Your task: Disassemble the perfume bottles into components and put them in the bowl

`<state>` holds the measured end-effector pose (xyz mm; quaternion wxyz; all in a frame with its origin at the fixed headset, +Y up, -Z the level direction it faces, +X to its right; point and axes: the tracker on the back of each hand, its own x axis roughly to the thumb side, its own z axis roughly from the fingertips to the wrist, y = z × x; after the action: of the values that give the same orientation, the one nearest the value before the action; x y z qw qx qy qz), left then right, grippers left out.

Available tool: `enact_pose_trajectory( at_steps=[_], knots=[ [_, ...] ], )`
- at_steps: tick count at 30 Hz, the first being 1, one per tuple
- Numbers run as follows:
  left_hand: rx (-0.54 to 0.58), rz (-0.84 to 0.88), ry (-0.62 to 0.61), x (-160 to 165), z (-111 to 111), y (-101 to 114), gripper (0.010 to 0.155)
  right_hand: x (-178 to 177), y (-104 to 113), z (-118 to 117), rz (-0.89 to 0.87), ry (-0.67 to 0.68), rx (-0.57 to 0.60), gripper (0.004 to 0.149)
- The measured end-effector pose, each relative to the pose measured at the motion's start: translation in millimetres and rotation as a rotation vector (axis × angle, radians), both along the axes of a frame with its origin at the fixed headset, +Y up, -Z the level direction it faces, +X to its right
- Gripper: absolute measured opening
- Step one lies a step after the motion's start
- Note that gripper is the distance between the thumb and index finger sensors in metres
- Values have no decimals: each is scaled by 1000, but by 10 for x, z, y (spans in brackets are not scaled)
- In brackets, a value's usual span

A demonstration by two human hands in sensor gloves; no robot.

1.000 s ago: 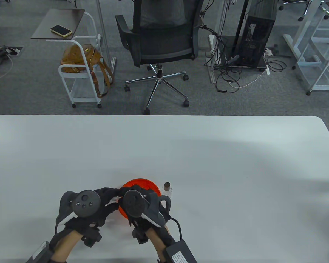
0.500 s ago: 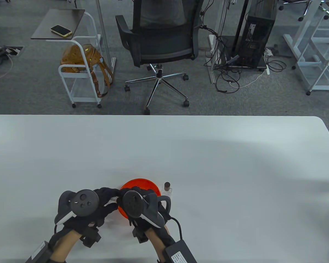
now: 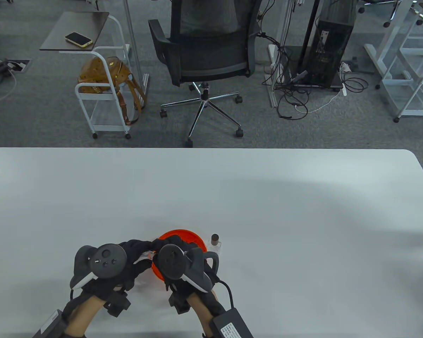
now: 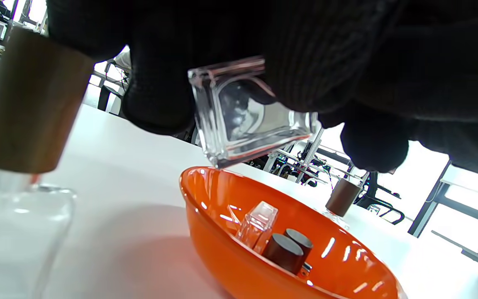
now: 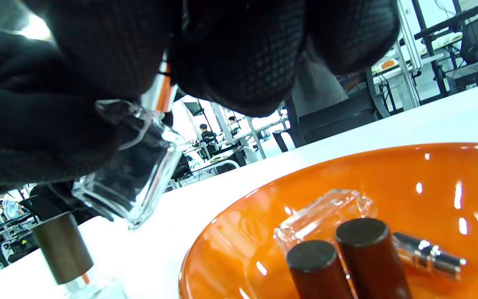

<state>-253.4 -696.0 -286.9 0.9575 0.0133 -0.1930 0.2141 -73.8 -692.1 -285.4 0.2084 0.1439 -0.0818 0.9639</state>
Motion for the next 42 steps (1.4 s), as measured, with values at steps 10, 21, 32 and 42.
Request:
enact_pose_trajectory(
  at_steps=[10,21,32,42],
  knots=[
    [-12,-14,-10,23,10,-1,53,18,10,-4,8,-1,11,44],
    [0,-17,-8,26,19,-1,53,21,10,-2,7,8,-3,42],
    [16,-10,7,22,16,10,53,28,3,-18,-35,23,-42,48],
    [15,-1,7,15,9,-1,53,18,17,-9,-14,25,-27,48]
  ],
)
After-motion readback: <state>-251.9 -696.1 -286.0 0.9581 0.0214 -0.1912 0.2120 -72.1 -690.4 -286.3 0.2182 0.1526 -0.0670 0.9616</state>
